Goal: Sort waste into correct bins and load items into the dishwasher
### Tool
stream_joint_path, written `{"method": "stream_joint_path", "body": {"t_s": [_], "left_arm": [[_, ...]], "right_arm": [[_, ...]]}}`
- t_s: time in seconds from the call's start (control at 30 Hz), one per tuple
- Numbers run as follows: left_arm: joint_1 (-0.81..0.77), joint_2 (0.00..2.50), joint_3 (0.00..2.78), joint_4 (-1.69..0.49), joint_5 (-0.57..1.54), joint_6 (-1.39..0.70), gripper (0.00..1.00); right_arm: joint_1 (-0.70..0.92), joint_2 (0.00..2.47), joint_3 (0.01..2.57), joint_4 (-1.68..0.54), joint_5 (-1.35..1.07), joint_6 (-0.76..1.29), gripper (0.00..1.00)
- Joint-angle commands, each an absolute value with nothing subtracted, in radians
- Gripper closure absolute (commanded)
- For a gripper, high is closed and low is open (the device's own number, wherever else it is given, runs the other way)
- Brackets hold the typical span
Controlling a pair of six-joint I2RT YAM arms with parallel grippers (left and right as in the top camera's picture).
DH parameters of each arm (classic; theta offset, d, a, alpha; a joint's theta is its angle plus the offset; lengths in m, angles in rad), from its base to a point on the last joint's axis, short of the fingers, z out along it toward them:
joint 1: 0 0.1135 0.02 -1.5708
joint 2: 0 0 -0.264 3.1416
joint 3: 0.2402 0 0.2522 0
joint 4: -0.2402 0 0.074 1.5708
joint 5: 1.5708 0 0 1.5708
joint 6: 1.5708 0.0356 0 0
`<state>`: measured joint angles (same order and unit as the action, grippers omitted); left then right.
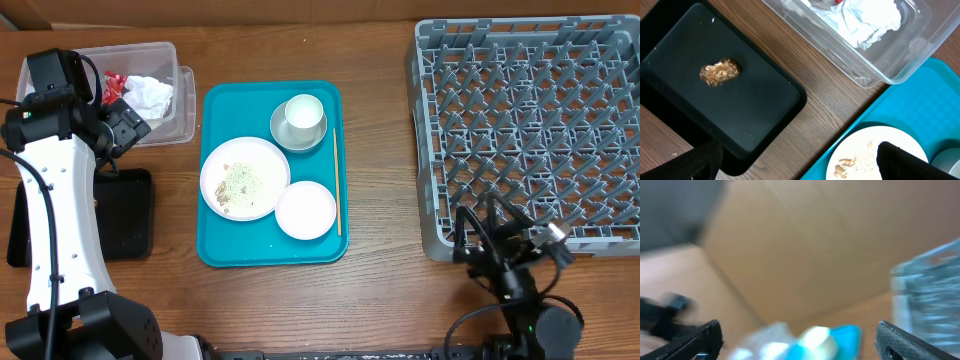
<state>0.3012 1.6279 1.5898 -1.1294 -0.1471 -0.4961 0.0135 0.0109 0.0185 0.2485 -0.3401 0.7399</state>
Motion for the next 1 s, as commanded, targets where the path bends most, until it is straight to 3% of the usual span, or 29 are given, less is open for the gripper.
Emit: {"method": "stream_joint_path", "body": {"t_s": [0.0,0.07,0.17,0.3,0.43,0.77,0.97], "left_arm": [[0.302,1.636,1.584,-1.127,-0.157,-0.509,0.00],[0.302,1.636,1.584,-1.128,-0.157,-0.509,0.00],[0.302,1.636,1.584,-1.128,-0.157,-0.509,0.00],[0.302,1.636,1.584,-1.128,-0.157,-0.509,0.00],[0.302,1.636,1.584,-1.128,-0.157,-0.509,0.00],[0.302,1.636,1.584,-1.128,-0.157,-0.509,0.00],[0.302,1.636,1.584,-1.128,-0.157,-0.509,0.00]], "right_arm": [[0.011,0.003,0.008,0.394,-0.487,1.048,0.00],[0.011,0.003,0.014,0.513,-0.549,1.048,0.00],[0.011,0.003,0.059,0.506,-0.582,1.048,0.01],[0.011,0.025,0.166,0.375,-0.591,1.021,0.00],[0.011,0.110,0.333,0.184,-0.600,0.854,0.00],[0.029,0.669,0.932,-0.283,-0.727,0.420,0.01],[0.250,0.986,1.222,-0.585,-0.544,0.263,0.01]]}}
